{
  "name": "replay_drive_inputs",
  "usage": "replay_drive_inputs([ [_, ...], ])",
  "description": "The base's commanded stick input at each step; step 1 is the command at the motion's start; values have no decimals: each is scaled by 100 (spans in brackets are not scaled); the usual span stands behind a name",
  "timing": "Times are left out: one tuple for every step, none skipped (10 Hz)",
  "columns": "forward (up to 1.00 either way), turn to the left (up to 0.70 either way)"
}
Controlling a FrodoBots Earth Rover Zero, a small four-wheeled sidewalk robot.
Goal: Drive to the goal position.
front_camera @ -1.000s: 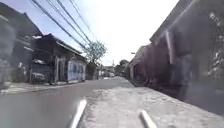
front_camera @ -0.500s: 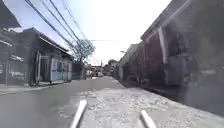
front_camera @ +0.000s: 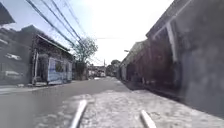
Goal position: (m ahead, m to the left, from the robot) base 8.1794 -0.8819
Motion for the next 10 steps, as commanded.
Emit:
replay_drive_inputs([
  [94,-37],
  [94,-37],
  [94,-32],
  [94,-8],
  [94,0],
  [94,0],
  [94,0],
  [94,0],
  [94,0],
  [94,0],
])
